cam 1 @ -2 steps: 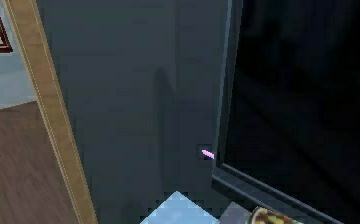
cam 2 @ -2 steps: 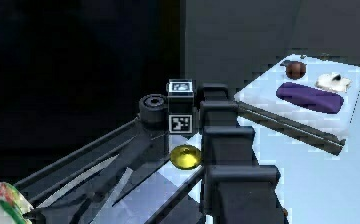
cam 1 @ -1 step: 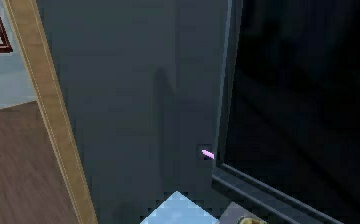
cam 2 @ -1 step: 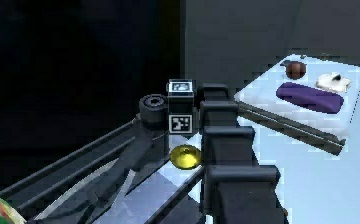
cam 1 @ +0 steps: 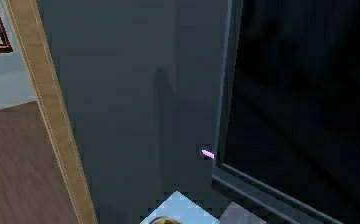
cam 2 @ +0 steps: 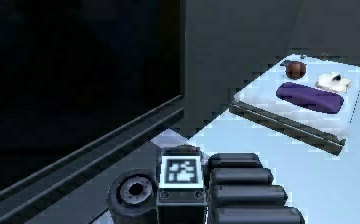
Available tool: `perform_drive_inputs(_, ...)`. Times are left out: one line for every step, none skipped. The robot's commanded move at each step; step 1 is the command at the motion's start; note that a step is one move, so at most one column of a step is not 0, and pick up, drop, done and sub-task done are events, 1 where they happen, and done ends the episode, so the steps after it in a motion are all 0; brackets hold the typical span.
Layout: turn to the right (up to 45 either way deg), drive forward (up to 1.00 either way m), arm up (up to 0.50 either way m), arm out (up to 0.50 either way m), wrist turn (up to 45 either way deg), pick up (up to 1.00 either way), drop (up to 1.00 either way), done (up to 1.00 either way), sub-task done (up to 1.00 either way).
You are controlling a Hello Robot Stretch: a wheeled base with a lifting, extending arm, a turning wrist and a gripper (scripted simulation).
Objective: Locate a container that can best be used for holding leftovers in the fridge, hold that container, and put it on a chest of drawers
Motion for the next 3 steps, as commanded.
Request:
perform_drive_inputs(-45.0, 0.00, 0.00, 0.00, 0.0, 0.00, 0.00, 0.00, 0.00)
perform_drive_inputs(-45.0, 0.00, 0.00, 0.00, 0.0, 0.00, 0.00, 0.00, 0.00)
perform_drive_inputs(-24.0, 0.00, 0.00, 0.00, 0.0, 0.00, 0.00, 0.00, 0.00)
